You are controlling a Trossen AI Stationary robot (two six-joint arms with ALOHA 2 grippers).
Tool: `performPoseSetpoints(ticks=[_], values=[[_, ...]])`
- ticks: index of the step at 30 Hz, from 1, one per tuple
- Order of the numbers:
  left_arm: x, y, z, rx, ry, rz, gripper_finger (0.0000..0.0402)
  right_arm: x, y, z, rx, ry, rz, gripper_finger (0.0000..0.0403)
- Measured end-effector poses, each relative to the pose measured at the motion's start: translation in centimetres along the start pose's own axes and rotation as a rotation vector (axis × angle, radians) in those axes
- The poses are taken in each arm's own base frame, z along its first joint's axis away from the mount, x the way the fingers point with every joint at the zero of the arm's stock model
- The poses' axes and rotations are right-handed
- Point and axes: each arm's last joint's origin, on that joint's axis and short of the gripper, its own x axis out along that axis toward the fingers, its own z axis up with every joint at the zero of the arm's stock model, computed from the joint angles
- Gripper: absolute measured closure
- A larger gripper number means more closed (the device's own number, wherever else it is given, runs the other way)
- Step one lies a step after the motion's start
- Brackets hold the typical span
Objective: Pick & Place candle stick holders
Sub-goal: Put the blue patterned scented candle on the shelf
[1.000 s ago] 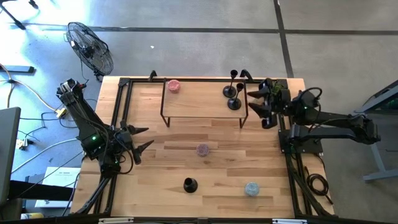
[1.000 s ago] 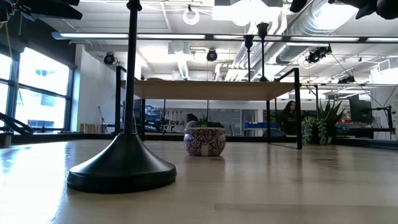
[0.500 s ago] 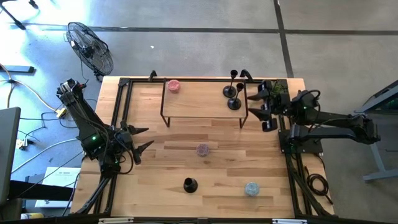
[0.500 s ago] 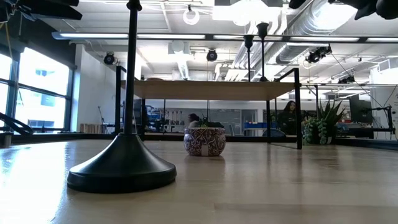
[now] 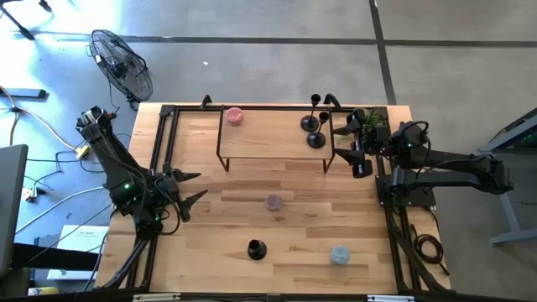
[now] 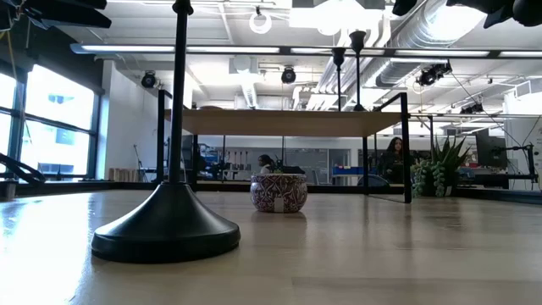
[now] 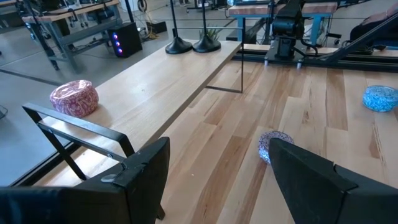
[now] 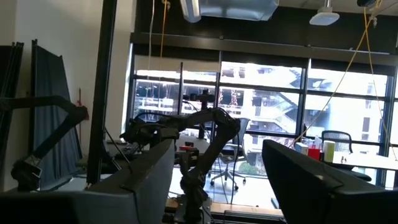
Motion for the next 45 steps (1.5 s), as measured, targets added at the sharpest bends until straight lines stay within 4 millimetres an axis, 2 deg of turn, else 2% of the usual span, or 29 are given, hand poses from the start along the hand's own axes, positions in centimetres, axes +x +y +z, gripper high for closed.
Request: performPoseSetpoints(ticks=[13,18,28,31,34,41,45], values=[[0.0,0.0,0.0,-0.001,0.000,0.000,0.0133,0.0,0.0,0.0,0.021,0.000,0.004,0.0100],[0.0,0.0,0.0,-0.001,0.000,0.000,0.0133,0.0,0.0,0.0,0.032,0.001,0.008,0.0096],[0.0,0.0,0.0,-0.002,-0.001,0.000,0.0133,0.2,1.0,-0.1,-0.008,0.037,0.177,0.0095],[0.0,0.0,0.0,-0.002,-0.001,0.000,0.0133,0.7,1.8,0.3,-0.060,0.097,0.231,0.0095],[0.0,0.0,0.0,-0.002,-0.001,0.000,0.0133,1.5,2.8,1.3,-0.099,0.184,0.209,0.0095],[0.0,0.0,0.0,-0.002,-0.001,0.001,0.0133,3.2,4.7,3.9,-0.108,0.539,0.027,0.0096],[0.0,0.0,0.0,-0.001,-0.002,0.001,0.0133,4.2,5.9,4.6,-0.062,0.765,-0.090,0.0096]])
